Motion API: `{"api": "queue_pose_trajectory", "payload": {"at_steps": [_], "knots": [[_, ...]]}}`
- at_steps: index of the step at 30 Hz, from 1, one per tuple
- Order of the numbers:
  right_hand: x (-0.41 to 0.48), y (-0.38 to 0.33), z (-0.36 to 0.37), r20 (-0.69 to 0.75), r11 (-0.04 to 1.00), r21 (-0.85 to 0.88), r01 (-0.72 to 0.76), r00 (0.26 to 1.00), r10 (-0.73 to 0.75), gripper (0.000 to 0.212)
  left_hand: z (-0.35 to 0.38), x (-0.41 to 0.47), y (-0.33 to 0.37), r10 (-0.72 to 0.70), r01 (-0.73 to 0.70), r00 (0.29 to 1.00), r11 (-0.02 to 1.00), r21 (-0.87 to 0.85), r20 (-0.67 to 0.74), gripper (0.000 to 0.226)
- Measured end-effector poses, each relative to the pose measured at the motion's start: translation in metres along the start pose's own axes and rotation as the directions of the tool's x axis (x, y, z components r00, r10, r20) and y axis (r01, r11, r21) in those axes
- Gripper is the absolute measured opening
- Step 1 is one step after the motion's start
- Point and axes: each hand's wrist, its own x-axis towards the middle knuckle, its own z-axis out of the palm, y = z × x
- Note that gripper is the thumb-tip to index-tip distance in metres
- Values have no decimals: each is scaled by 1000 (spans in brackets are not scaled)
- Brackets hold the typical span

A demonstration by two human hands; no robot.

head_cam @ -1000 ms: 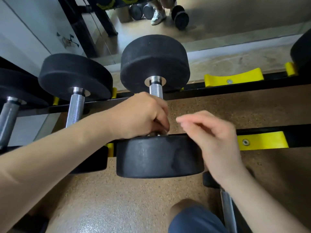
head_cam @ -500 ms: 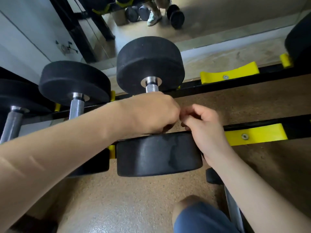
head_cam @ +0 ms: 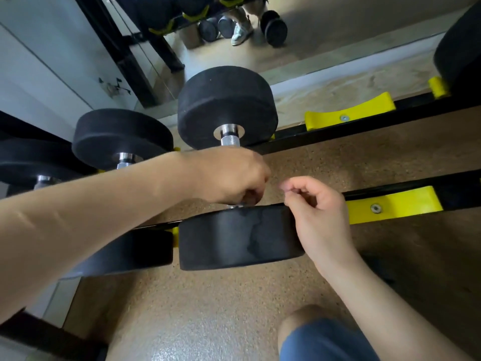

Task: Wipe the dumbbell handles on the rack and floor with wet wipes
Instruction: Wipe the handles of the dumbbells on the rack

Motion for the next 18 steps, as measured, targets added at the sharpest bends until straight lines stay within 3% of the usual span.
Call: {"api": "queue_pose_trajectory", "payload": {"at_steps": [2,4,7,9,11,14,16,18], "knots": [[-3,-2,-2,7,1000,-19,15,1000,-14,23,9,-20,-5,-43,16,984,988,-156,-172,18],[-5,-4,-3,9,998,-65,16,1000,-15,25,16,-32,-2,-125,56,959,963,-262,-255,14],[6,-10,-3,84,990,-140,-10,996,22,27,22,-44,-5,-202,75,913,937,-341,-354,11],[15,-12,2,155,992,-106,-67,984,83,26,21,-39,-6,-189,62,891,951,-302,-412,13],[18,-10,9,175,990,-30,-139,974,143,21,19,-20,-1,-110,55,920,987,-154,-376,13],[18,-5,9,134,982,29,-188,974,182,14,19,1,5,-23,16,985,999,-43,-174,12],[22,-6,4,176,980,63,-187,969,173,27,24,-11,0,-12,-34,960,987,-159,-280,9],[29,-13,-1,331,983,47,-179,931,154,30,32,-29,-7,-99,-24,917,953,-302,-386,11]]}}
